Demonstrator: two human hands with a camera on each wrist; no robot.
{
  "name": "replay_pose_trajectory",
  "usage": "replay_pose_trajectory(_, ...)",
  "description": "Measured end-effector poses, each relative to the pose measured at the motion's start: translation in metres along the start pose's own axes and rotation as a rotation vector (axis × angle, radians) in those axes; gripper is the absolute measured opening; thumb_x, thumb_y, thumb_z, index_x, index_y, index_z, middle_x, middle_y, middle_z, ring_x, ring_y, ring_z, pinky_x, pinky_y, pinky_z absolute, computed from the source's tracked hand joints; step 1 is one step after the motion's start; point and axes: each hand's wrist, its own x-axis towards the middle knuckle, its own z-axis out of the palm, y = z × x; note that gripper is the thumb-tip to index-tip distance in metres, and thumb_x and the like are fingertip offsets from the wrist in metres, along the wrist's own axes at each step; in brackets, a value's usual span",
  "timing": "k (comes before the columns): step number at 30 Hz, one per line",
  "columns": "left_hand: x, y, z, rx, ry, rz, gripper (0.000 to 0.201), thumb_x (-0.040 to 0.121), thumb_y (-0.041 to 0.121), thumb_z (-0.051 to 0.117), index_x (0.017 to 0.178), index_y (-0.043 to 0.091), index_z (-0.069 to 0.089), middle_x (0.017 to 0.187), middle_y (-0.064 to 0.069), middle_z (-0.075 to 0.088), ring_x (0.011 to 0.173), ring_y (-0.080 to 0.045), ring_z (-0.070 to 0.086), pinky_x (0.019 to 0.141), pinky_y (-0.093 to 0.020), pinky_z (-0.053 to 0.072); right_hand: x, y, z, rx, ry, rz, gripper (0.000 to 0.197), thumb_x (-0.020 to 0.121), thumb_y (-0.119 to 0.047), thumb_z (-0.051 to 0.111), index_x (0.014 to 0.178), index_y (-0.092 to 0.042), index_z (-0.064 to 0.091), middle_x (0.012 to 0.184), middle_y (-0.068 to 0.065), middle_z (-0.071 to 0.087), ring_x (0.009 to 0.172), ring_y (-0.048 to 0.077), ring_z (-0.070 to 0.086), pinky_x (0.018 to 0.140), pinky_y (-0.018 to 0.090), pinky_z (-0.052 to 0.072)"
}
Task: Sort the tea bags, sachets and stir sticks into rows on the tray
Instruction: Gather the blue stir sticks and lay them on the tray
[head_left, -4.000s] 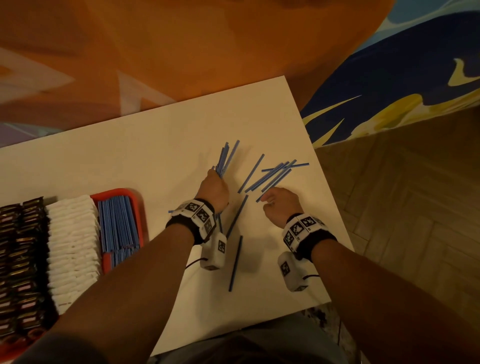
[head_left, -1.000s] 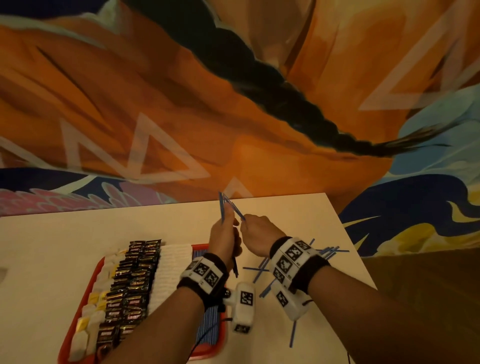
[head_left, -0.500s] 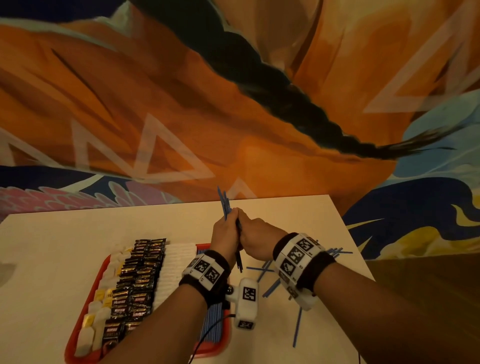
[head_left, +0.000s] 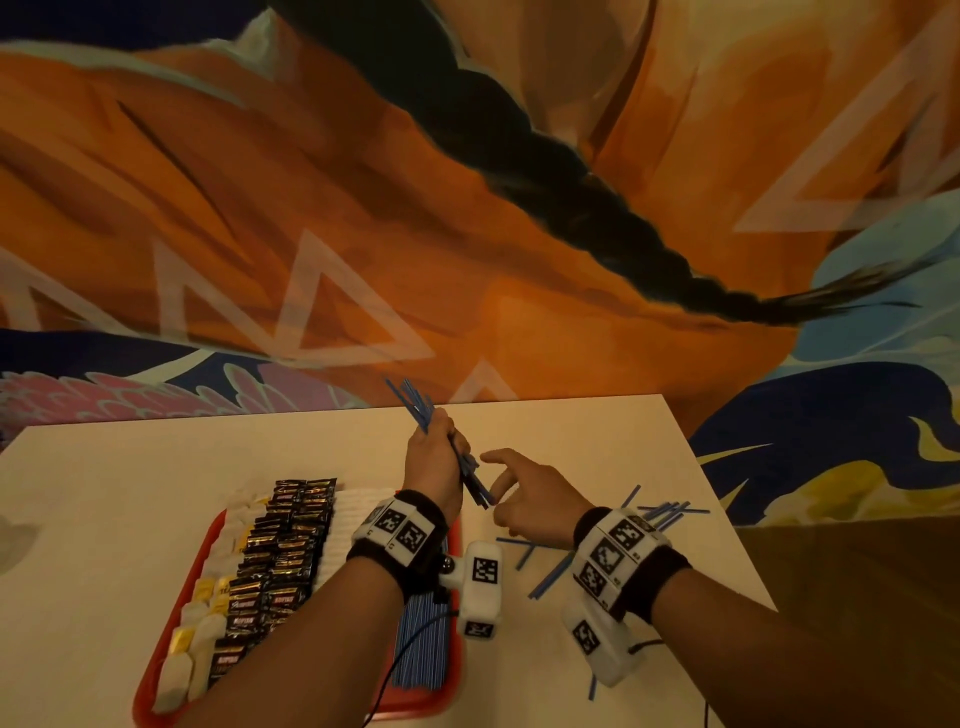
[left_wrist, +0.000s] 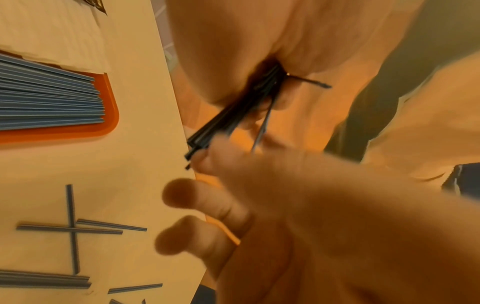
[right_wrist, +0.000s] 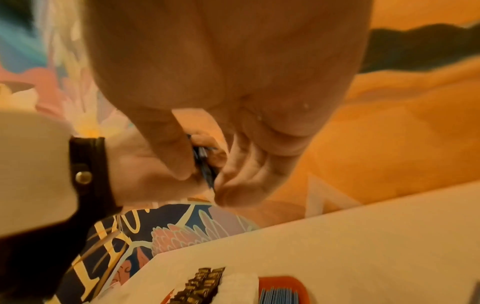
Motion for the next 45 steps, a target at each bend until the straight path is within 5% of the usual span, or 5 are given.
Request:
replay_pose_trajectory(21, -0.011, 0.004, -0.009, 0.048, -0.144, 0.016, 0.023, 0.106, 0.030, 0.043, 0.091, 0.014, 0.041, 0.054, 0.002, 0.026, 0.043, -0.013, 0.021, 0.040, -0.020, 0.023, 0.018, -0.021, 0.020, 1.156, -0.179, 0.388, 0.031, 0.066, 0.010, 0.026, 0.063, -0.003, 0.054, 0.072, 0.011, 0.050, 0.086, 0.035, 0.060, 0.094, 0.051, 0.053)
replay_pose_trajectory(28, -0.007, 0.010, -0.024, 0.310, -0.198, 0.069, 0.025, 0.105, 0.028, 0.045, 0.086, 0.013, 0.046, 0.053, 0.002, 0.032, 0.044, -0.016, 0.022, 0.041, -0.024, 0.021, 0.022, -0.060, -0.022, 0.613, 0.093, 0.157, 0.035, 0.090, -0.003, 0.047, 0.124, -0.014, 0.052, 0.132, 0.006, 0.049, 0.111, 0.024, 0.055, 0.086, 0.037, 0.055)
replay_pose_trajectory(33, -0.014, 0.027, -0.021, 0.594, -0.349, 0.178, 0.029, 0.102, 0.020, 0.054, 0.073, 0.020, 0.048, 0.045, 0.008, 0.037, 0.037, -0.009, 0.028, 0.045, -0.025, 0.025, 0.031, -0.099, -0.038, 0.420, 0.190, 0.010, 0.024, 0.092, -0.050, 0.056, 0.103, -0.028, 0.059, 0.112, 0.003, 0.064, 0.102, 0.022, 0.063, 0.087, 0.045, 0.055)
replay_pose_trajectory(42, 0.002, 0.064, -0.027, 1.161, -0.275, 0.350, 0.050, 0.099, 0.030, 0.057, 0.055, 0.017, 0.038, 0.050, 0.000, 0.038, 0.046, -0.016, 0.032, 0.050, -0.031, 0.022, 0.030, -0.105, -0.041, 0.101, 0.422, -0.219, 0.020, 0.096, -0.008, 0.051, 0.103, -0.017, 0.068, 0.088, -0.010, 0.065, 0.062, -0.009, 0.060, 0.059, 0.000, 0.043)
replay_pose_trajectory(45, 0.003, 0.077, -0.027, 1.341, -0.292, 0.428, 0.041, 0.099, 0.029, 0.056, 0.061, 0.021, 0.043, 0.057, 0.002, 0.045, 0.050, -0.014, 0.039, 0.048, -0.029, 0.025, 0.031, -0.102, -0.044, -0.061, 0.383, -0.253, 0.024, 0.099, -0.021, 0.051, 0.105, -0.016, 0.073, 0.098, -0.003, 0.070, 0.077, 0.001, 0.061, 0.070, 0.012, 0.044)
